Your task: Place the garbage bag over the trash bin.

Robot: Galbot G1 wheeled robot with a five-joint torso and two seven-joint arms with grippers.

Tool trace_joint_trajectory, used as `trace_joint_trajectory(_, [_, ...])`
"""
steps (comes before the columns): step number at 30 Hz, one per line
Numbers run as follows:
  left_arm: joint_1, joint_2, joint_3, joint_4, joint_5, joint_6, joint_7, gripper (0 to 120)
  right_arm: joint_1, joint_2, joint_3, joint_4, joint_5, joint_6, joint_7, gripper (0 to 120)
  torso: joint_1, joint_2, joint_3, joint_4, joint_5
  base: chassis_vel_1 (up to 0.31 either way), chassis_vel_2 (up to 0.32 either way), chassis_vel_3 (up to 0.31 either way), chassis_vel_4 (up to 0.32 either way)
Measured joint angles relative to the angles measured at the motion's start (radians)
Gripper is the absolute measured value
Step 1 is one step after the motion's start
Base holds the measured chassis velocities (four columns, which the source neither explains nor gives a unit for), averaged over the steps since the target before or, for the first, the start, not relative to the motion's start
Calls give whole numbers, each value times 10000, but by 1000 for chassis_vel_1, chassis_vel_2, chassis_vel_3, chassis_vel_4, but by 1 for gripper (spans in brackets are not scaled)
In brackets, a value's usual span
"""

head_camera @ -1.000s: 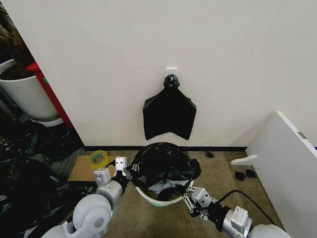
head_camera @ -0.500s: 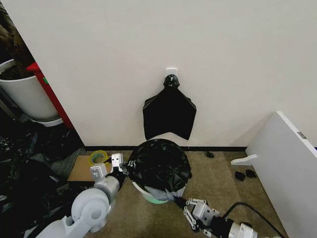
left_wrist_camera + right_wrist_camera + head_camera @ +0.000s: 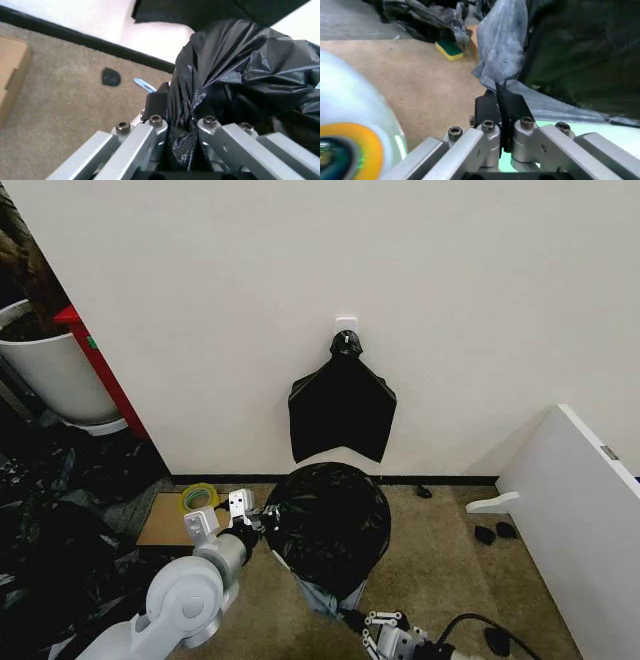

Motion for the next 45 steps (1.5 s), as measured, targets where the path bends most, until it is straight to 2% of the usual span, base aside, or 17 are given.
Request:
trace_joint_trajectory(10, [-7, -112, 192, -145, -453, 111, -289, 4, 1020, 919, -518, -1276, -485, -345, 551, 0, 1, 0, 0, 0, -1, 0, 0, 0, 0])
trace_joint_trajectory(25, [-35, -158, 138, -40, -589, 54, -383, 4, 556, 974, -438, -1365, -522, -114, 438, 0, 1, 0, 0, -1, 0, 0, 0, 0, 0])
trace_joint_trajectory(28, [-38, -160, 138, 22, -583, 43, -369, 4, 477, 967, -366, -1327, -479, -18, 438, 4, 1, 0, 0, -1, 0, 0, 0, 0, 0])
trace_joint_trajectory(30, [-79, -172, 92, 147, -569, -2, -356, 4, 283, 905, -201, -1202, -292, 154, 445, 18, 1, 0, 0, -1, -1, 0, 0, 0, 0])
trace_joint_trajectory(31, [-79, -172, 92, 147, -569, -2, -356, 4, 283, 905, -201, -1202, -292, 154, 445, 18, 1, 0, 0, -1, -1, 0, 0, 0, 0])
trace_joint_trajectory(34, [-129, -189, 24, 228, -568, -52, -350, 4, 100, 913, -35, -1153, -173, 422, 568, 32, 1, 0, 0, 0, -1, 0, 0, 0, 0])
trace_joint_trajectory(38, [-179, -176, 12, 315, -557, -63, -331, 4, -95, 986, 51, -1075, 29, 701, 667, 41, 1, 0, 0, -1, 0, 0, 0, 0, 0])
trace_joint_trajectory(42, [-340, -177, -7, 589, -502, -196, -331, 4, -536, 1013, 222, -685, 229, 871, 1025, 63, 0, 0, 0, -1, -1, 0, 0, 0, 0])
trace_joint_trajectory(43, [-340, -177, -7, 589, -502, -196, -331, 4, -536, 1013, 222, -685, 229, 871, 1025, 63, 0, 0, 0, -1, -1, 0, 0, 0, 0])
trace_joint_trajectory(45, [-427, -180, -23, 683, -478, -252, -321, 4, -672, 998, 226, -523, 530, 868, 1106, 73, -1, 0, 0, -2, -1, 0, 0, 0, 0])
